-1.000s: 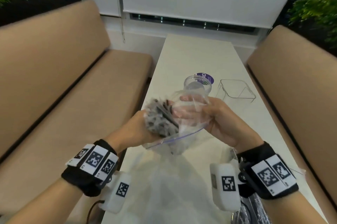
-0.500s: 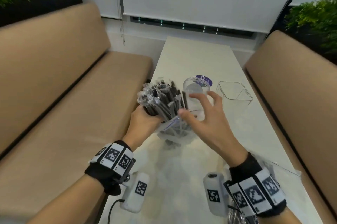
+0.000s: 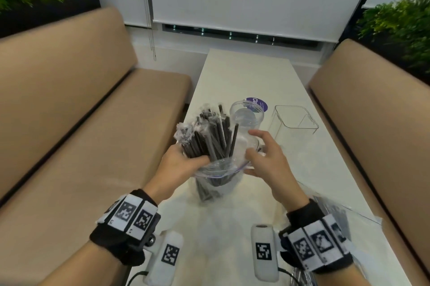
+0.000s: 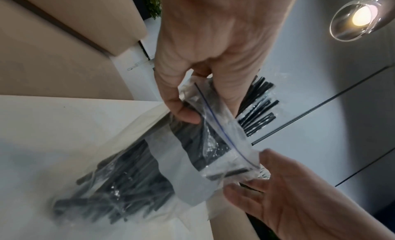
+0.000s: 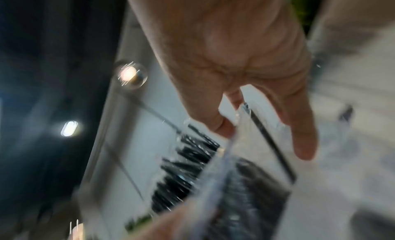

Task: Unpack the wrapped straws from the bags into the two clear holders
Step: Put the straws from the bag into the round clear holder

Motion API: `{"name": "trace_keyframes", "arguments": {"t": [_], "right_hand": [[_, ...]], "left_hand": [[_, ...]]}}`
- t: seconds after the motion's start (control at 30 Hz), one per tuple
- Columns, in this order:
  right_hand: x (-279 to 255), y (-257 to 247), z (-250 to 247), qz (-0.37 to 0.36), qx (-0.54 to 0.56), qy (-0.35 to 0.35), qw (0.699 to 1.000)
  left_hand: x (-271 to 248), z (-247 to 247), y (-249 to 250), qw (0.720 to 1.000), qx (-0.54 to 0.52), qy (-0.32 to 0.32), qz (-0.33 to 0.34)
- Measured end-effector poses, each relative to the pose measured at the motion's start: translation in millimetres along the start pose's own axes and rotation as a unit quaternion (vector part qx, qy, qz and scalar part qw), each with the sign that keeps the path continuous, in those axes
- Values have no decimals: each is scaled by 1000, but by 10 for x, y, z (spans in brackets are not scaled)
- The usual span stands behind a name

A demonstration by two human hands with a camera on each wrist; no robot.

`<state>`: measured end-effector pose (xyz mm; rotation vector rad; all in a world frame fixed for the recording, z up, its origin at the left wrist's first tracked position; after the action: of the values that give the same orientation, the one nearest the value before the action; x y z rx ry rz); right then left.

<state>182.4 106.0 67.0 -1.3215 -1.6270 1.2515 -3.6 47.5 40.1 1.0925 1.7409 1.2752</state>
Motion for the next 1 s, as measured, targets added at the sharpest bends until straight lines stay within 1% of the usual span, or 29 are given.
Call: {"name": "trace_keyframes", "arguments": {"t": [0.03, 0.07, 0.1, 0.17, 0.23, 0.27, 0.33, 0.37, 0.4, 0.43, 0.47, 0.5, 0.53, 0.57, 0.6, 0.63, 0.67, 0.7, 0.73, 0.77, 0.8, 0.83, 0.87, 0.9, 0.93, 0.97, 1.0], "right_hand": [[-5, 21, 16, -27, -88, 14, 996], [-11, 32, 24, -58, -138, 30, 988], [-12, 35, 25, -83, -138, 43, 986], [-7, 27, 5, -88, -70, 32, 993], [2, -13, -24, -41, 45, -27, 998], [-11, -49, -38, -9, 104, -70, 992], [-10, -83, -66, 54, 203, -141, 967], [-1, -81, -82, 76, 223, -160, 959], [5, -65, -91, 85, 207, -159, 962], [12, -42, -98, 69, 128, -136, 980], [24, -13, -107, 32, 11, -89, 995], [36, 26, -118, -15, -106, -30, 994], [38, 58, -118, -56, -178, 20, 982], [40, 83, -110, -75, -186, 53, 978], [43, 105, -106, -71, -152, 66, 984], [68, 133, -110, -50, -87, 68, 993], [101, 159, -113, -15, -8, 59, 998], [127, 173, -100, 26, 79, 38, 996], [141, 181, -70, 66, 170, 12, 983], [149, 181, -26, 102, 252, -14, 962], [155, 191, 18, 132, 319, -35, 938], [164, 212, 58, 153, 361, -52, 919], [172, 246, 97, 168, 381, -65, 907], [181, 292, 128, 174, 381, -73, 905], [188, 344, 151, 170, 361, -72, 914], [202, 415, 169, 154, 314, -59, 935], [215, 498, 181, 132, 241, -39, 961]], "left_hand": [[-22, 11, -16, 1000, -2, 13, 5], [-33, 26, -38, 1000, -4, 23, 16], [-47, 43, -41, 999, 2, 29, 30], [-59, 69, -55, 998, 23, 16, 52], [-55, 64, -28, 998, 18, -8, 54], [-60, 52, -7, 998, 20, -22, 54], [-45, 23, 1, 998, 16, -37, 57], [-36, 10, 11, 997, 25, -34, 62], [-25, -5, 1, 997, 39, -33, 63], [-6, -11, -30, 996, 52, -33, 65], [10, -12, -61, 995, 71, -34, 63], [15, -6, -78, 995, 79, -32, 61], [21, 1, -100, 994, 86, -28, 63], [17, 7, -103, 993, 92, -26, 70], [21, 15, -112, 993, 92, -33, 70], [27, 18, -129, 992, 96, -53, 60], [31, 28, -150, 990, 109, -78, 44], [32, 42, -170, 987, 123, -100, 19], [9, 56, -168, 986, 118, -121, 10], [7, 81, -190, 985, 104, -135, 13], [15, 108, -208, 986, 80, -144, 20], [5, 134, -206, 988, 51, -145, 24], [1, 151, -224, 990, 24, -138, 28], [-8, 161, -239, 991, 8, -128, 27], [15, 169, -290, 994, -1, -102, 25], [33, 159, -336, 997, -8, -80, 14], [49, 150, -391, 998, -18, -66, 5]]}}
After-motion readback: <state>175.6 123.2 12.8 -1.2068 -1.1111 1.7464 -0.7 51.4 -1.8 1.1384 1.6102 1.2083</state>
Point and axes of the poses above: each hand's wrist, its own x-axis towards the middle knuckle, its own z-axis out of the palm, y = z × x, the point moved 1 cm from there along x, towards the middle knuckle, and after that the axes turned 3 degrees about x, right-handed, at the moved point
